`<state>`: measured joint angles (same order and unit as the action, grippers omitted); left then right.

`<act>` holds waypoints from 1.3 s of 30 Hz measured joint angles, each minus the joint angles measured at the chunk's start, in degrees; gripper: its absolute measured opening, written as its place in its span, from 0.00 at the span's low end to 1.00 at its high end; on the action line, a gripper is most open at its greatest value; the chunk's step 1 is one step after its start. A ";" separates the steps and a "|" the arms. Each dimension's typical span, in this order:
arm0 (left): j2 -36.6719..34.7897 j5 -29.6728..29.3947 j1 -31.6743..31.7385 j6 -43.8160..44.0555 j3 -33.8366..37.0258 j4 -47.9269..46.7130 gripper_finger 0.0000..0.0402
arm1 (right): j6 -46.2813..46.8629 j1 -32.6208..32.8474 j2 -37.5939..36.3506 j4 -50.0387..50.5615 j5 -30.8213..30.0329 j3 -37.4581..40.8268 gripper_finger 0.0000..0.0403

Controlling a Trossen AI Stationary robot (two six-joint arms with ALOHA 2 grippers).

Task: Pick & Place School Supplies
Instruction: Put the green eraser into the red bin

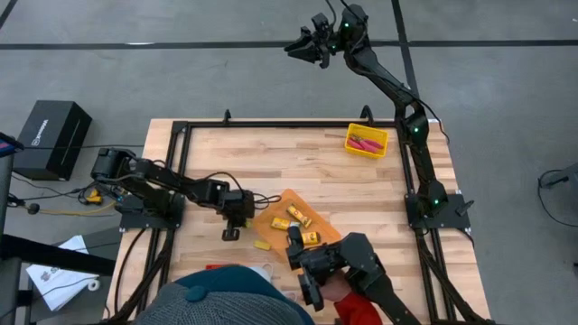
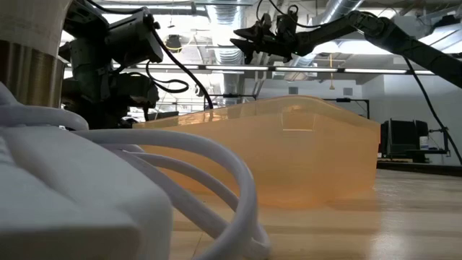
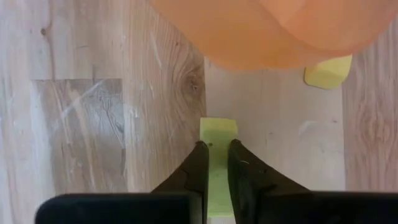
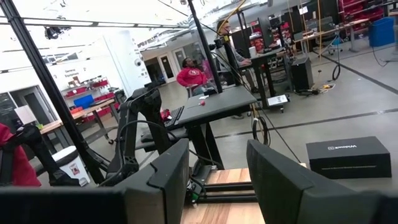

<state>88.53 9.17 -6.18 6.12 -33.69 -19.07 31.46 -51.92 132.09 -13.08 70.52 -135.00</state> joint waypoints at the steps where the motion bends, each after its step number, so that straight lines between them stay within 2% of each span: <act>1: -0.02 0.21 0.00 0.01 0.00 0.00 0.06 | 0.00 0.00 0.00 0.00 0.00 0.00 0.38; 10: -2.37 1.47 2.44 3.09 0.19 -0.78 0.04 | -0.46 0.00 0.00 0.00 0.00 0.00 0.38; 12: -3.98 2.32 3.45 3.88 0.06 -2.66 0.01 | -0.53 0.00 0.00 0.00 0.00 0.00 0.38; 16: -6.07 4.08 4.55 5.70 -0.52 -6.32 0.01 | -0.57 -0.07 0.00 -0.22 0.00 0.00 0.38; 23: -8.12 4.13 2.53 6.59 -3.55 -11.19 0.01 | -0.54 -0.42 0.00 -0.60 0.00 0.00 0.38; 39: -10.80 2.73 -0.24 16.49 -10.51 -17.16 0.00 | 0.02 -0.44 0.00 -0.95 -0.01 0.00 0.38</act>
<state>77.73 11.90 -6.42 22.62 -44.21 -36.23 31.48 -52.36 132.09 -14.04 70.51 -135.00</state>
